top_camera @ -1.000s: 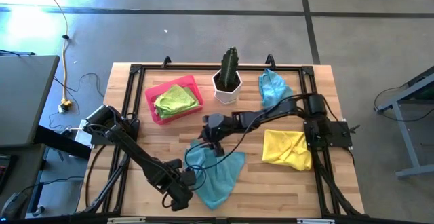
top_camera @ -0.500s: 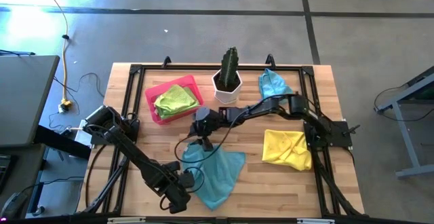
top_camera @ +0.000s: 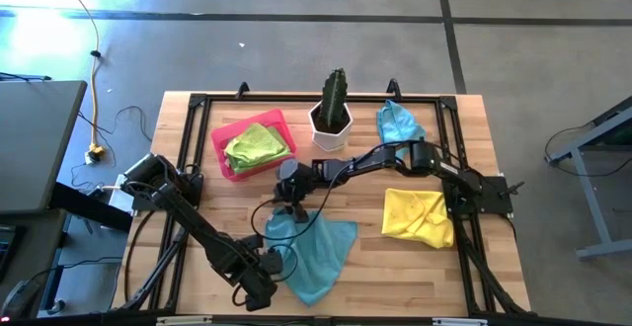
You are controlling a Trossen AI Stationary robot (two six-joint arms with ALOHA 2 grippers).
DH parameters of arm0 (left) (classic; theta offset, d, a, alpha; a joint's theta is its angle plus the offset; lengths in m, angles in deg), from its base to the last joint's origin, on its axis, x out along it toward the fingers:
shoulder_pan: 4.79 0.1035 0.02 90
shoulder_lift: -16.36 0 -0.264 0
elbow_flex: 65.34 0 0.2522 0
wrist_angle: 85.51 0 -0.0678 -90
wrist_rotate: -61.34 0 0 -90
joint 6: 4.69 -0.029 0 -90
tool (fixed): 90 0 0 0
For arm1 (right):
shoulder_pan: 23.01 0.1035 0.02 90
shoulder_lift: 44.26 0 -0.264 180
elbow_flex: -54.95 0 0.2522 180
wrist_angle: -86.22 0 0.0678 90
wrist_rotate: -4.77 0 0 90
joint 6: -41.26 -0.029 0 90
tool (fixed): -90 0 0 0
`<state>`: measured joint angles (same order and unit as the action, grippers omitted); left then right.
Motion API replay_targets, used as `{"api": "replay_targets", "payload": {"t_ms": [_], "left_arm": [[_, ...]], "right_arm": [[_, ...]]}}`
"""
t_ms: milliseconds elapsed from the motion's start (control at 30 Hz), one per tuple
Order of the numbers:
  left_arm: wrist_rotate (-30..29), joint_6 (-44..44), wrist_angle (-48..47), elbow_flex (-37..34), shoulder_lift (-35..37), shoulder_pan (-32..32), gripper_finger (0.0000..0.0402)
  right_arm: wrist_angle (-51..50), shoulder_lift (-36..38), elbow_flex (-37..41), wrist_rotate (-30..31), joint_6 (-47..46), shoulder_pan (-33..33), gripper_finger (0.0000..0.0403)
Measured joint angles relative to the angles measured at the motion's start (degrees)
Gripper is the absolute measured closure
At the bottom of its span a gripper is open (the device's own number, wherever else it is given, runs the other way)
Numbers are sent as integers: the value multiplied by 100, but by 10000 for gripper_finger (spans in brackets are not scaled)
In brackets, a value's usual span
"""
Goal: Fold microfiber towels
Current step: Fold the bottom blue microfiber cloth
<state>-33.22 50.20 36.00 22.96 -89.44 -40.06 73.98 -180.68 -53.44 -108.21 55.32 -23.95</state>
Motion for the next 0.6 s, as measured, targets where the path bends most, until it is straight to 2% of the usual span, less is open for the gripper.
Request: {"api": "replay_targets", "payload": {"t_ms": [300, 600], "left_arm": [[-46, 0, 156, 2, 67, -5, 401], [-85, 0, 179, 2, 94, -4, 401]], "right_arm": [[-298, -42, -9, 79, 58, 28, 229], [-555, -25, -20, 400, 61, 58, 311]]}}
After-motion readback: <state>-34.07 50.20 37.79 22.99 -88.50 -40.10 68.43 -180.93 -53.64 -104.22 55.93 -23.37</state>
